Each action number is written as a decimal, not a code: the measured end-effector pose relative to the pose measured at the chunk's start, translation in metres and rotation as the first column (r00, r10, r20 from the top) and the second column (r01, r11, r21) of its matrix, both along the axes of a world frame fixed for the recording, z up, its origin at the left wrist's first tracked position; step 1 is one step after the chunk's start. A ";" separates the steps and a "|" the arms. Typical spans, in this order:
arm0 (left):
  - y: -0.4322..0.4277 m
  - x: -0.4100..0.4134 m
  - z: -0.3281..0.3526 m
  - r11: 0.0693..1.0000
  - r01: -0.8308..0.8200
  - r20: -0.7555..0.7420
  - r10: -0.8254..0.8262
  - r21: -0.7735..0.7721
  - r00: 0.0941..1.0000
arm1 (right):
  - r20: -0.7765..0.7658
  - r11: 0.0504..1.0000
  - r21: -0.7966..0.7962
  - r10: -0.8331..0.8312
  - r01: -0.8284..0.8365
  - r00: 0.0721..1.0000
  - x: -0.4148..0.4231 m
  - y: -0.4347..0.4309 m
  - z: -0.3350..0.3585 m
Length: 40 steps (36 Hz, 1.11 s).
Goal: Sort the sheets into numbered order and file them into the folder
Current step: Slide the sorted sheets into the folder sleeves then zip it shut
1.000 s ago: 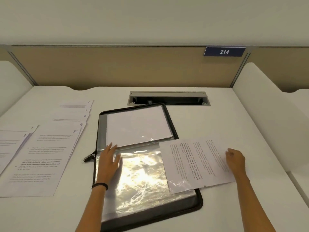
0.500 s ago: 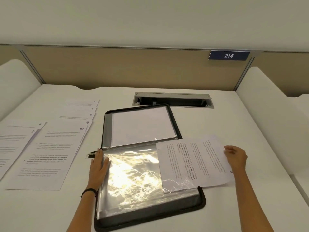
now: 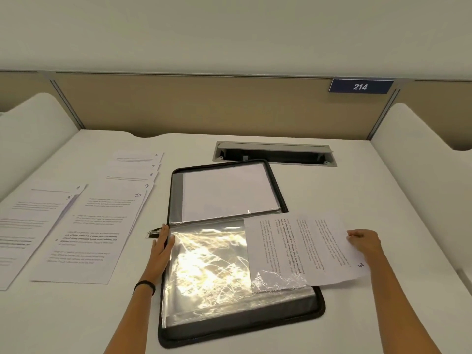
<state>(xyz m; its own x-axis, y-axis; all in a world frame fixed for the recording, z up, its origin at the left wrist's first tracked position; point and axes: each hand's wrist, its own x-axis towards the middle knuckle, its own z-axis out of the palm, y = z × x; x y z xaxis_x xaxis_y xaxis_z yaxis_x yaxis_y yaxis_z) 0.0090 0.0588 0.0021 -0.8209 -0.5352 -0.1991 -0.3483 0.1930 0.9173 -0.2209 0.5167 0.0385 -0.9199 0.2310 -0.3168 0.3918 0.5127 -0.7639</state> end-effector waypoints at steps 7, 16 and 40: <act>-0.004 0.000 -0.003 1.000 0.012 0.023 -0.012 -0.001 1.000 | 0.014 0.997 -0.061 0.040 -0.039 0.999 0.003 -0.029 0.002; -0.006 -0.001 -0.006 1.000 0.016 0.015 -0.016 0.005 1.000 | 0.000 0.992 -0.020 0.123 -0.123 0.992 0.010 -0.050 0.009; -0.006 0.001 -0.004 0.999 0.026 -0.007 -0.025 0.037 1.000 | 0.133 0.944 -0.102 0.325 -0.314 0.936 0.004 -0.067 0.009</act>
